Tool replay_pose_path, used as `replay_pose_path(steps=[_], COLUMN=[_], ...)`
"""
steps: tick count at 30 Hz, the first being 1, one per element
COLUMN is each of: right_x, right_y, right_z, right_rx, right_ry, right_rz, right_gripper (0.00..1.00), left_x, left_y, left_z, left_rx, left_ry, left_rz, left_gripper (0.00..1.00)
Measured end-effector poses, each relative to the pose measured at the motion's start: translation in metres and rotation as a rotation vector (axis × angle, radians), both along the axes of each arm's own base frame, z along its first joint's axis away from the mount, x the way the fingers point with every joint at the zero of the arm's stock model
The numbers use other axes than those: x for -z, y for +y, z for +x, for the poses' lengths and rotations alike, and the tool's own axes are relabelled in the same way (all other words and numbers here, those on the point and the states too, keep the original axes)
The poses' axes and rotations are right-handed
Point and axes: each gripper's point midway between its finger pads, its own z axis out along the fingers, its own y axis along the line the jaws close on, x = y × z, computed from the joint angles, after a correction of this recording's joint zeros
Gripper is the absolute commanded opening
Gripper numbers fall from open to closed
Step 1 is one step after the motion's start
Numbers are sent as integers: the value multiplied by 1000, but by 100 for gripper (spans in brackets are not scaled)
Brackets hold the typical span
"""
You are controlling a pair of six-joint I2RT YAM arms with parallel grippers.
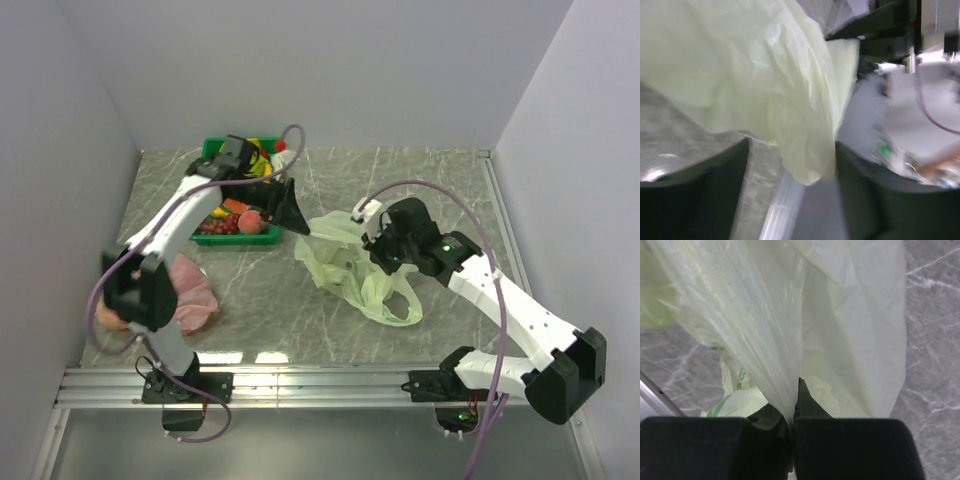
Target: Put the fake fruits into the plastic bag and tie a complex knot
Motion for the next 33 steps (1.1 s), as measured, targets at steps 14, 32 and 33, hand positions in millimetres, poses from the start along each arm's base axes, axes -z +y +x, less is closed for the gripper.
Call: replay_pose_path(steps=[14, 32, 33], right_x=[-35, -45, -45], right_y=[-9, -4, -4], right_z=[-9, -12, -13], right_rx=[285, 428, 425], right_ry=[291, 540, 550], right_rz=[406, 646, 653], right_gripper=[0, 0, 0], left_x=[-40, 38, 39], left_y=[41, 6, 6], left_z=[-43, -46, -44], left_rx=[-481, -623, -635], left_ry=[-559, -527, -533], left_rz=[-32, 155, 161], left_gripper=[99, 93, 85])
